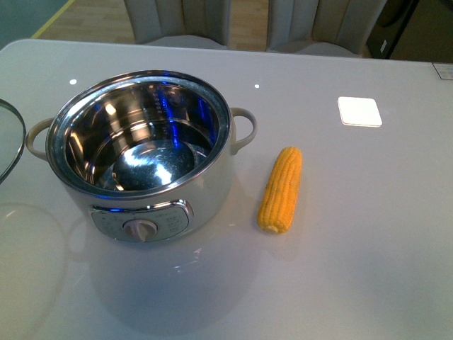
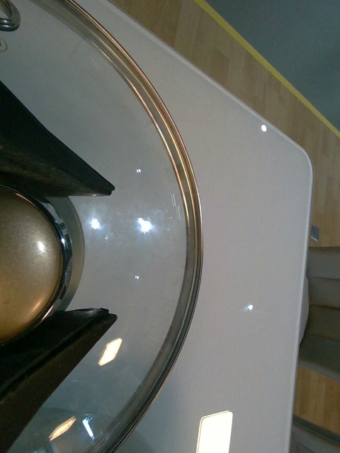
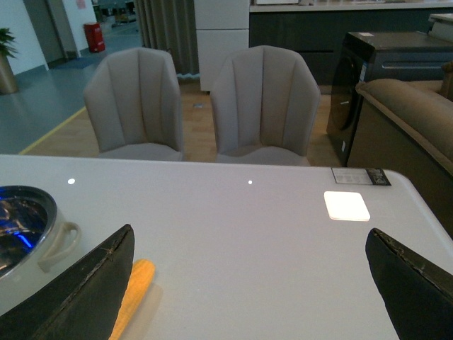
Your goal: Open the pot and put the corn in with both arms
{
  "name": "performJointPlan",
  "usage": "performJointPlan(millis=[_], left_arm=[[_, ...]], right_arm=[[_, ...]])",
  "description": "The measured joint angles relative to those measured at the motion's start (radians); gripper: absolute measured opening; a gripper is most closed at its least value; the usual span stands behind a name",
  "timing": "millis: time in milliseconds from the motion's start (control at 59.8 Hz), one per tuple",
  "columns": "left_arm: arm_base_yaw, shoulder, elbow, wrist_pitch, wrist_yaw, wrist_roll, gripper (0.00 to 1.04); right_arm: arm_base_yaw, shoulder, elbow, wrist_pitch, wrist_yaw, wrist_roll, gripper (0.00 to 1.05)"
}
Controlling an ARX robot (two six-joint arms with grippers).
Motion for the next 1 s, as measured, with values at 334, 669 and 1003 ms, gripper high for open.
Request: performJointPlan(millis=[334,669,1003], left_arm=[[0.050,0.082,0.065,0.010,-0.003,-0.013,0.42],[0.076,0.238,0.135,0.027,-0.016,0.027,0.42],[0.076,0.353,0.217,0.089,0.011,0.011,0.42]], right_arm=[[0.000,0.000,0.000,0.000,0.000,0.000,0.96],[0.000,0.000,0.000,0.000,0.000,0.000,0.96],[0.000,0.000,0.000,0.000,0.000,0.000,0.96]])
